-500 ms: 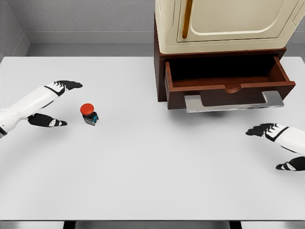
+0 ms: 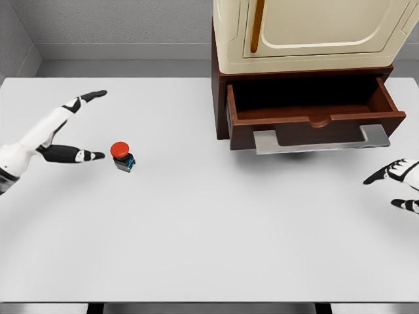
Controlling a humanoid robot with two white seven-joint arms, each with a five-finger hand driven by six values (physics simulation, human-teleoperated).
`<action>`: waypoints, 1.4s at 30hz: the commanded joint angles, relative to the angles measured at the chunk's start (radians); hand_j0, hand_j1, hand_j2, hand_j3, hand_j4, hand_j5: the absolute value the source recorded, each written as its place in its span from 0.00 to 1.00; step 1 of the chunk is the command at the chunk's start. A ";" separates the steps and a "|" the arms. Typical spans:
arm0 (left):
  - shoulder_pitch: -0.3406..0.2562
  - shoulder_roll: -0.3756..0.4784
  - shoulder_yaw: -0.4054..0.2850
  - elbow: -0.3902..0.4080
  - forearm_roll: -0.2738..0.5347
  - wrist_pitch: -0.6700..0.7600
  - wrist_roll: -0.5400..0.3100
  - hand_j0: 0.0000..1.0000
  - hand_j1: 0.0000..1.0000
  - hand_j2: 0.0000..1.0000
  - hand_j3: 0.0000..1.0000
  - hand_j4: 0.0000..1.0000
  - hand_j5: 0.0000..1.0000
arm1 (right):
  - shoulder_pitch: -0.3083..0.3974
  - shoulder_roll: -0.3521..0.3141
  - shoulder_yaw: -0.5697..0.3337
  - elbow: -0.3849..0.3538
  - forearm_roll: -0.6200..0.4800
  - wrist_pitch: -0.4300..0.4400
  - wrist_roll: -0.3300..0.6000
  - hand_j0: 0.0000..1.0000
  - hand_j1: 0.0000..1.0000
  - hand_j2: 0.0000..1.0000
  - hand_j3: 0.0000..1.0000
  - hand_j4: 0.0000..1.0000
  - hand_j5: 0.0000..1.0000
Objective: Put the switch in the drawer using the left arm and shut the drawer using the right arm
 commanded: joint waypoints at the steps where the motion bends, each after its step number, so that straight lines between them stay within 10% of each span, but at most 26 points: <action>1: 0.000 -0.009 -0.027 0.003 0.138 0.001 -0.001 1.00 1.00 1.00 1.00 1.00 1.00 | 0.000 0.004 -0.031 0.000 -0.052 0.003 0.000 0.69 0.69 0.69 0.69 0.69 0.69; 9: 0.000 -0.035 -0.157 0.055 0.306 0.192 -0.004 1.00 1.00 1.00 1.00 1.00 1.00 | 0.028 -0.014 -0.033 -0.002 -0.071 0.003 0.000 0.75 0.75 0.75 0.75 0.75 0.75; 17: -0.018 -0.035 -0.148 0.132 0.297 0.333 -0.004 1.00 1.00 1.00 1.00 1.00 1.00 | 0.025 -0.088 0.023 -0.002 -0.072 0.003 0.000 0.47 0.47 0.47 0.47 0.47 0.47; 42: -0.020 -0.098 -0.171 0.155 0.236 0.344 -0.002 0.78 0.78 0.78 0.78 0.78 0.78 | -0.115 -0.190 0.159 -0.003 -0.074 0.003 0.000 0.60 0.60 0.60 0.60 0.60 0.60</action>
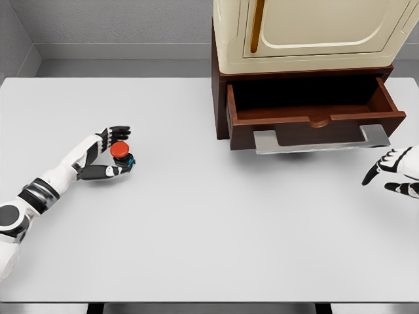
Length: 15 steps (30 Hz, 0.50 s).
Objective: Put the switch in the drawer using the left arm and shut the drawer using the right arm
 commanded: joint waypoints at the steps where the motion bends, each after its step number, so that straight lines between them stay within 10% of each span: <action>1: 0.000 0.000 -0.006 0.004 0.005 0.000 0.000 0.78 0.78 0.78 0.78 0.78 0.78 | 0.000 -0.012 0.005 0.000 -0.007 0.003 0.000 0.60 0.60 0.60 0.60 0.60 0.60; 8: 0.006 0.000 -0.018 0.027 0.005 0.000 0.000 0.77 0.77 0.77 0.77 0.77 0.77 | -0.037 -0.027 0.054 0.000 -0.006 0.003 0.000 0.60 0.60 0.60 0.60 0.60 0.60; 15: 0.003 -0.002 -0.017 0.022 0.005 -0.006 0.000 0.52 0.52 0.52 0.52 0.52 0.52 | -0.045 -0.027 0.055 0.000 -0.007 0.003 0.000 0.60 0.60 0.60 0.60 0.60 0.60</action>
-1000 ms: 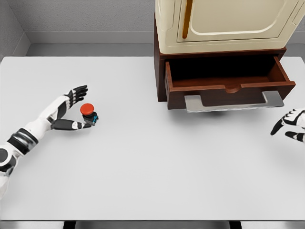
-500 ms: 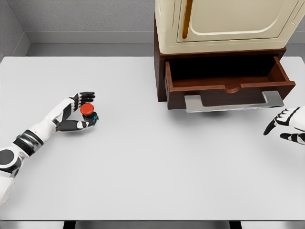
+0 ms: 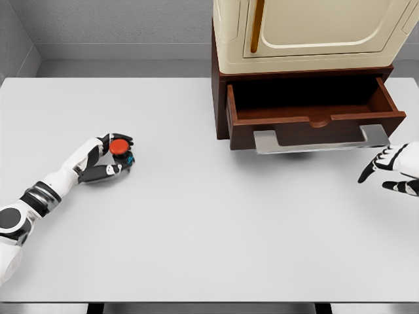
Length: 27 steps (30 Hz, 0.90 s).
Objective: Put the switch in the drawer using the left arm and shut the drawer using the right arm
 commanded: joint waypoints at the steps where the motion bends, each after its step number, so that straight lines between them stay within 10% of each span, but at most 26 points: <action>1: 0.000 0.001 -0.002 0.001 -0.019 0.002 0.000 0.49 0.49 0.49 0.49 0.49 0.49 | 0.000 -0.002 0.002 0.000 -0.011 0.003 0.000 0.60 0.60 0.60 0.60 0.60 0.60; 27: -0.078 -0.042 0.007 -0.096 -0.021 0.004 -0.003 0.33 0.33 0.33 0.33 0.33 0.33 | 0.005 -0.005 0.006 0.000 -0.039 0.003 0.000 0.60 0.60 0.60 0.60 0.60 0.60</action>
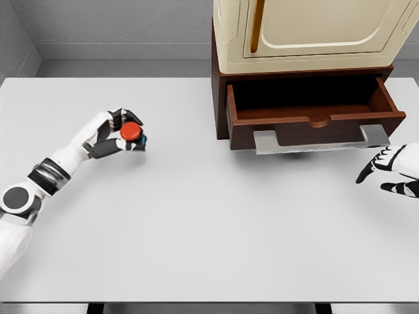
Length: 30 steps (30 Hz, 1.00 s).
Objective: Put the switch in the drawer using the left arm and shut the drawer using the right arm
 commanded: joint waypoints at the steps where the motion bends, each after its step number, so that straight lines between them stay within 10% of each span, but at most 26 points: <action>1: -0.002 -0.004 -0.003 -0.014 0.005 0.007 0.000 0.33 0.33 0.33 0.33 0.33 0.33 | 0.000 -0.002 0.000 0.000 -0.009 0.003 0.000 0.60 0.60 0.60 0.60 0.60 0.60; 30: -0.107 -0.099 -0.015 -0.209 -0.061 0.123 -0.003 0.31 0.31 0.31 0.31 0.31 0.31 | -0.002 -0.001 0.000 0.000 -0.009 0.003 0.000 0.62 0.62 0.62 0.62 0.62 0.62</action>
